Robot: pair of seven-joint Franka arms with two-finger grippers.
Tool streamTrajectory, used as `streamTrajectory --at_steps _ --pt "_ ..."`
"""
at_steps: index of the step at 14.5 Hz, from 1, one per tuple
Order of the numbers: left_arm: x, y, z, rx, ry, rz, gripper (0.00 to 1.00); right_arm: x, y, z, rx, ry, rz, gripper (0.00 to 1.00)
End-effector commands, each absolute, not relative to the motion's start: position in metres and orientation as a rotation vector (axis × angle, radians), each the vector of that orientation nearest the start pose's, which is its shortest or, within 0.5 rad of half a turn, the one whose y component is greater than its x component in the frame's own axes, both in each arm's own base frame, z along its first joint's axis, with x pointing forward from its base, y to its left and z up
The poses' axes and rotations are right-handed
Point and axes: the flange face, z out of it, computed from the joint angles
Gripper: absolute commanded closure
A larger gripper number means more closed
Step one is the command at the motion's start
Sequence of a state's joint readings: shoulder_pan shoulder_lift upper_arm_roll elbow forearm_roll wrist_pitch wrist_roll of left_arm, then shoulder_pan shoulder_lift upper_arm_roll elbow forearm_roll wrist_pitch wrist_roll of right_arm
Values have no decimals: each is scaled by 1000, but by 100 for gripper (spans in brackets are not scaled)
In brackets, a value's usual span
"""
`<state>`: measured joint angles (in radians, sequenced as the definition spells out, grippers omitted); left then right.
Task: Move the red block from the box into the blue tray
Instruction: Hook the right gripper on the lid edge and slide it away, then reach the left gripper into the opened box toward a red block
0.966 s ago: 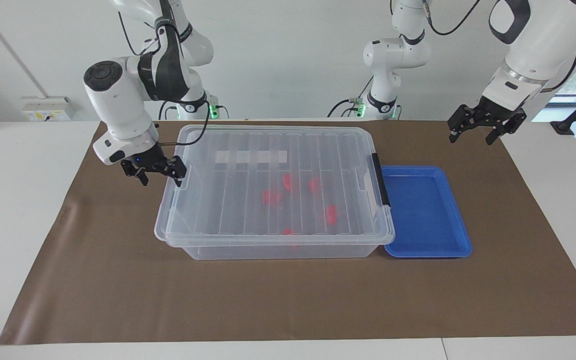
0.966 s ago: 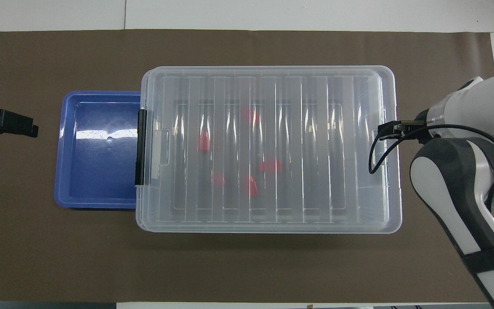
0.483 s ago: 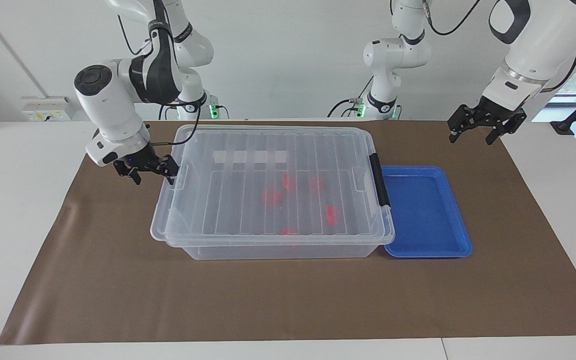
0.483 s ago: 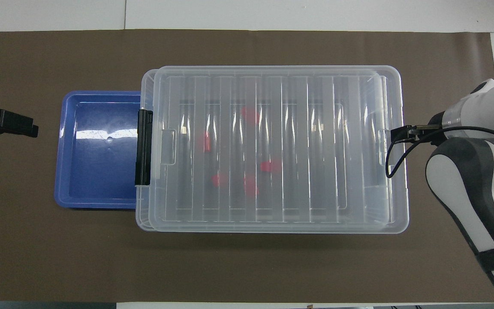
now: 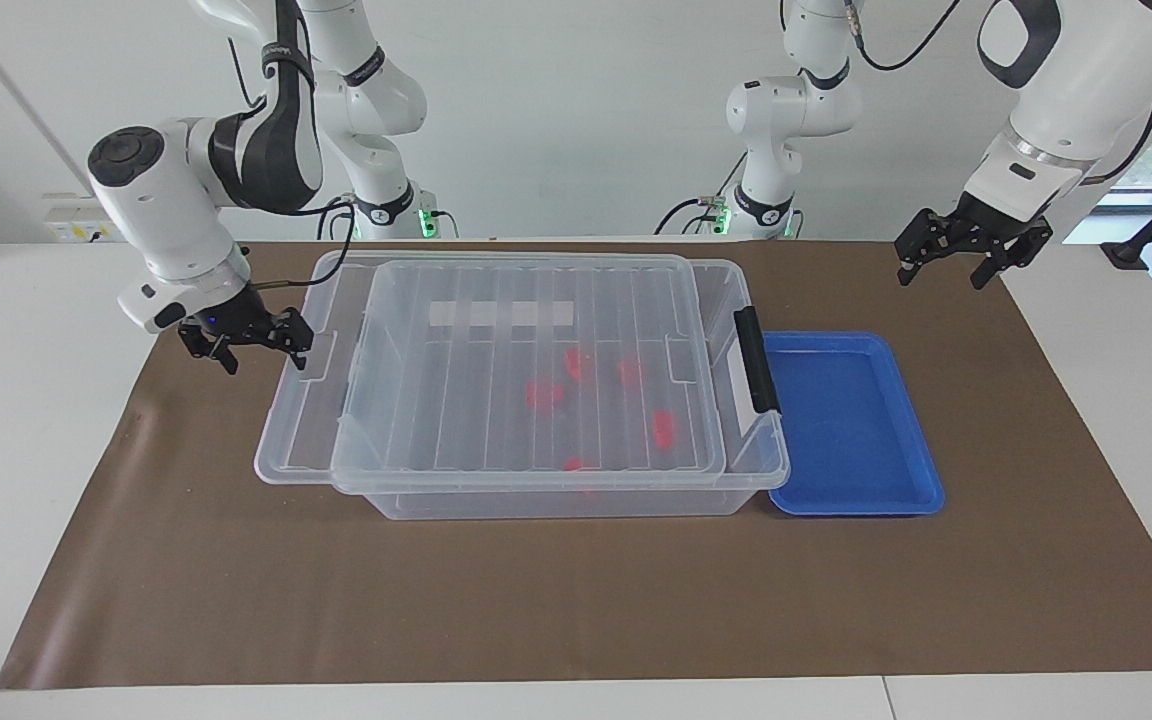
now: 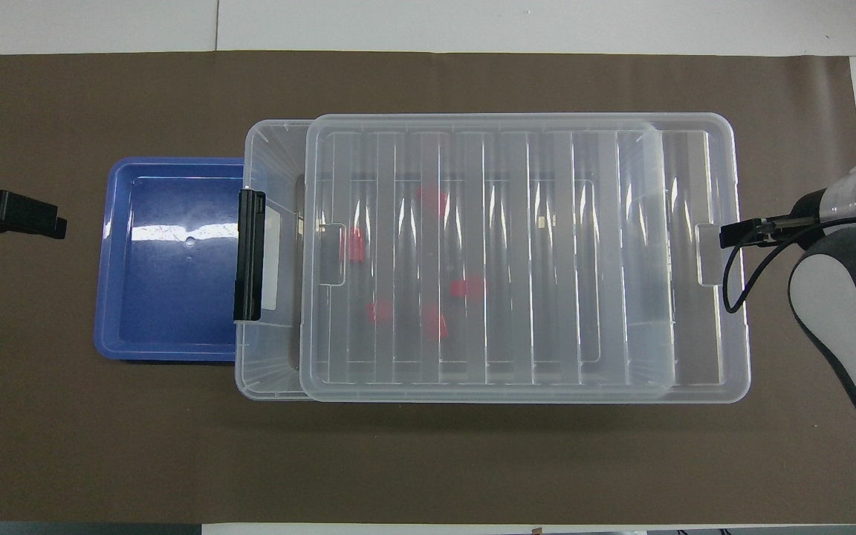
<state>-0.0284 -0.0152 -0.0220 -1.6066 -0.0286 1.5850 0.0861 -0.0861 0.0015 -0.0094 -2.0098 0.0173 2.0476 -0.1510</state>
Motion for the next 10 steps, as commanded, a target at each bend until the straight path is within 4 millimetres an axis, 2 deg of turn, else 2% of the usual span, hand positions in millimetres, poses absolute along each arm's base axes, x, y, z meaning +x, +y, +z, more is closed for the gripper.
streamTrajectory --at_steps 1,4,5,7,10 --pt "546 -35 617 -3174 236 33 0 548 -72 458 -3130 -120 -88 0" --pt "544 -50 613 -3170 276 31 0 546 -94 457 -3135 -169 -87 0" --pt "541 -63 612 -3165 293 28 0 545 -104 458 -3137 -180 -89 0" --pt "539 -93 608 -3174 194 -16 0 543 -119 459 -3138 -202 -93 0" --pt "523 -156 589 -3191 154 -125 0 539 -134 459 -3142 -206 -97 0"
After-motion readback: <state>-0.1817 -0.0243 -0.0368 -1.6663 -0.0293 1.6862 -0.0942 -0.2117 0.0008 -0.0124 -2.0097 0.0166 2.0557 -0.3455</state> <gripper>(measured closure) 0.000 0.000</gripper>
